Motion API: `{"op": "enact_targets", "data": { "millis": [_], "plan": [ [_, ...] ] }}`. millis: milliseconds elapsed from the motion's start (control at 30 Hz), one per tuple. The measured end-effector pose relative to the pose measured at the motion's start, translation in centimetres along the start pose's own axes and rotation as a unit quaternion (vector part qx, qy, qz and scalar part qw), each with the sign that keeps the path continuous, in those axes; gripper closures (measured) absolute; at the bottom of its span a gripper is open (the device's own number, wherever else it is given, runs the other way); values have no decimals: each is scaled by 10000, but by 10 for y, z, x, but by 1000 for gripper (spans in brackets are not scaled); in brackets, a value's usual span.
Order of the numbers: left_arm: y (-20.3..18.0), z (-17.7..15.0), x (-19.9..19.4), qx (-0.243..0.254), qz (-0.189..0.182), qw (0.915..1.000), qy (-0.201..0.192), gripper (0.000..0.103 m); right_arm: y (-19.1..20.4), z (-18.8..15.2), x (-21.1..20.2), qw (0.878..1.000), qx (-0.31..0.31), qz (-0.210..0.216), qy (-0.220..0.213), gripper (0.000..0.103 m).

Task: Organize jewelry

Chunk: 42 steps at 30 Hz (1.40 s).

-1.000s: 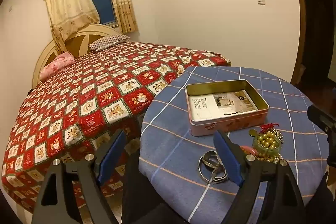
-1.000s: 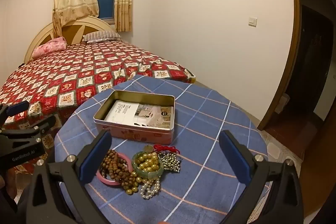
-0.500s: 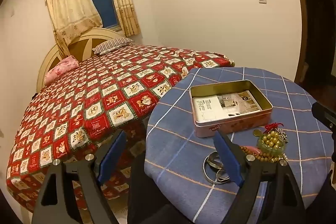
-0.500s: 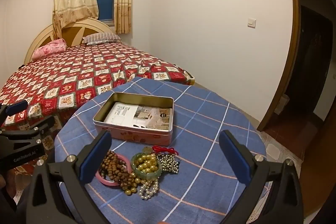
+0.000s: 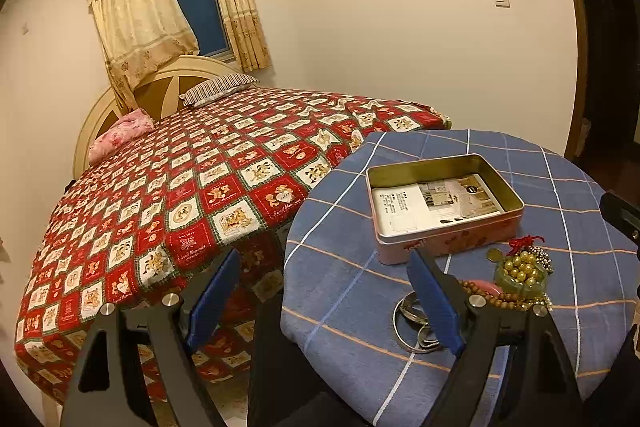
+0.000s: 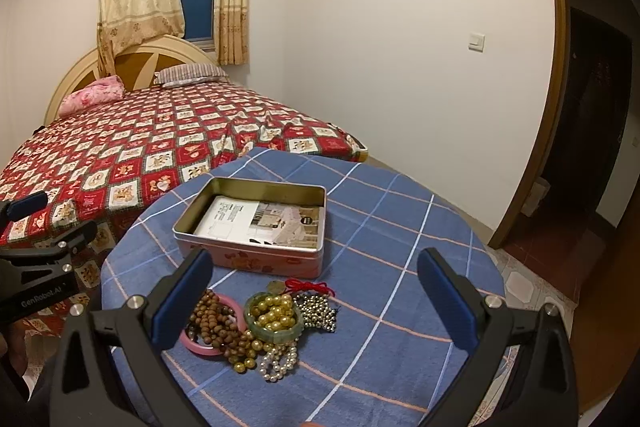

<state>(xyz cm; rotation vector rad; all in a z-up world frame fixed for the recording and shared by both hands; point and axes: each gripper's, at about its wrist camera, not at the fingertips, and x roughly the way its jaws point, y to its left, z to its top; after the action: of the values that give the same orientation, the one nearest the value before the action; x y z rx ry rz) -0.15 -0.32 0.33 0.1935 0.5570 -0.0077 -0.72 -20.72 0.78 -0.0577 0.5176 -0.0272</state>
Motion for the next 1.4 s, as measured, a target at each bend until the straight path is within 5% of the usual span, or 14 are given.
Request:
{"op": "enact_targets", "data": {
  "millis": [1400],
  "plan": [
    [13,2,-3,-139,99,9998,-69,18,-6,1,-2,9999,82,-26,-89,0]
  ]
}}
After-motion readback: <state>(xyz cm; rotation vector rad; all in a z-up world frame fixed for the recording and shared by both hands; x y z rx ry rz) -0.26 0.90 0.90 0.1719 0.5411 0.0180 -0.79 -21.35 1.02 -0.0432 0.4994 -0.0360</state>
